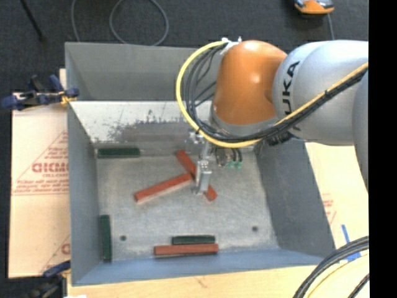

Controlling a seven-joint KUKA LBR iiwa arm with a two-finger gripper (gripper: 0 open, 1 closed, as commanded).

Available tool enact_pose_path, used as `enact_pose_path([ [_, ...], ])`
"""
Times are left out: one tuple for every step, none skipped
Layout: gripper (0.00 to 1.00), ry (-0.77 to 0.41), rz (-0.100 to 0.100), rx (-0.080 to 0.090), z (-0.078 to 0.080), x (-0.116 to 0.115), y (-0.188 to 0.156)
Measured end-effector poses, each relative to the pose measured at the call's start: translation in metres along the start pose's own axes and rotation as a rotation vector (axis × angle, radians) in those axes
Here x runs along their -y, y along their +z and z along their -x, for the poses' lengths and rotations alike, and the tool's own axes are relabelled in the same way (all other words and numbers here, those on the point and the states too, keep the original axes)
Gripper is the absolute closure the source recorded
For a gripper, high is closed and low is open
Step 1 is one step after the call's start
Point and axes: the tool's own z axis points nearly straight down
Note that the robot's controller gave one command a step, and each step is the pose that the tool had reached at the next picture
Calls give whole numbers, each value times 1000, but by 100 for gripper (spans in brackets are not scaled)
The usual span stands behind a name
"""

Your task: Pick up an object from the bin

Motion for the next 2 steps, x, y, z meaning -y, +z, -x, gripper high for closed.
enact_pose_path([
  [0,1,-2,-5,33,16,116],
  [0,-38,-2,5,44,9,128],
])
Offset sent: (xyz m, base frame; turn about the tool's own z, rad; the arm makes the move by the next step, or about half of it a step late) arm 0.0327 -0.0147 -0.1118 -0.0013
